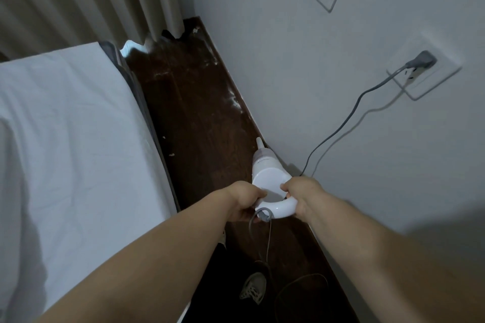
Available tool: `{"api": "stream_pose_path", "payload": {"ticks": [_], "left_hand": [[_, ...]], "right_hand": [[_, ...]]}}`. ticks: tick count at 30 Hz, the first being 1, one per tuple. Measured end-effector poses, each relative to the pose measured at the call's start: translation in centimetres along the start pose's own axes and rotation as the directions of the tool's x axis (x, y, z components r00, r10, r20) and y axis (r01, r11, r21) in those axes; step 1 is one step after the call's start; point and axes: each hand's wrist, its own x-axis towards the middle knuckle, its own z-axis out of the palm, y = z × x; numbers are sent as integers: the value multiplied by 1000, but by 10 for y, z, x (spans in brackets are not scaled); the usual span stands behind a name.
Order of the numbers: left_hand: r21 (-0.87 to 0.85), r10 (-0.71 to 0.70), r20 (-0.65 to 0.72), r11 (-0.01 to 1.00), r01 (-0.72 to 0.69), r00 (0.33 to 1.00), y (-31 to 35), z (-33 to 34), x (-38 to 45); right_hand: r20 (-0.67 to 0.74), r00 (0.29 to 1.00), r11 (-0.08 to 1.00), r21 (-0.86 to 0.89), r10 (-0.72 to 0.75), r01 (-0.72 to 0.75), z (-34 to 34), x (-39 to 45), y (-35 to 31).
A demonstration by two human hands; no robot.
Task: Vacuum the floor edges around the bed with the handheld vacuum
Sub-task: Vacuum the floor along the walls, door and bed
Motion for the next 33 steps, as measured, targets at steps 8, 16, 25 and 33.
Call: {"api": "stream_pose_path", "payload": {"ticks": [8, 16, 25, 33], "left_hand": [[28, 10, -36, 1000, -9, 999, 15, -6, 4], [41, 35, -83, 999, -31, 996, 46, -20, 21], [97, 14, -115, 995, -3, 993, 96, -63, 50], [79, -22, -130, 996, 33, 991, 116, -83, 66]], "right_hand": [[3, 1000, 1000, 4, 20, -20, 7, 7, -14], [46, 999, 1000, 20, 3, -4, 22, 27, -49], [58, 998, 998, 59, -12, 9, 47, 32, -106], [54, 997, 999, 8, 46, -47, 78, 84, -121]]}}
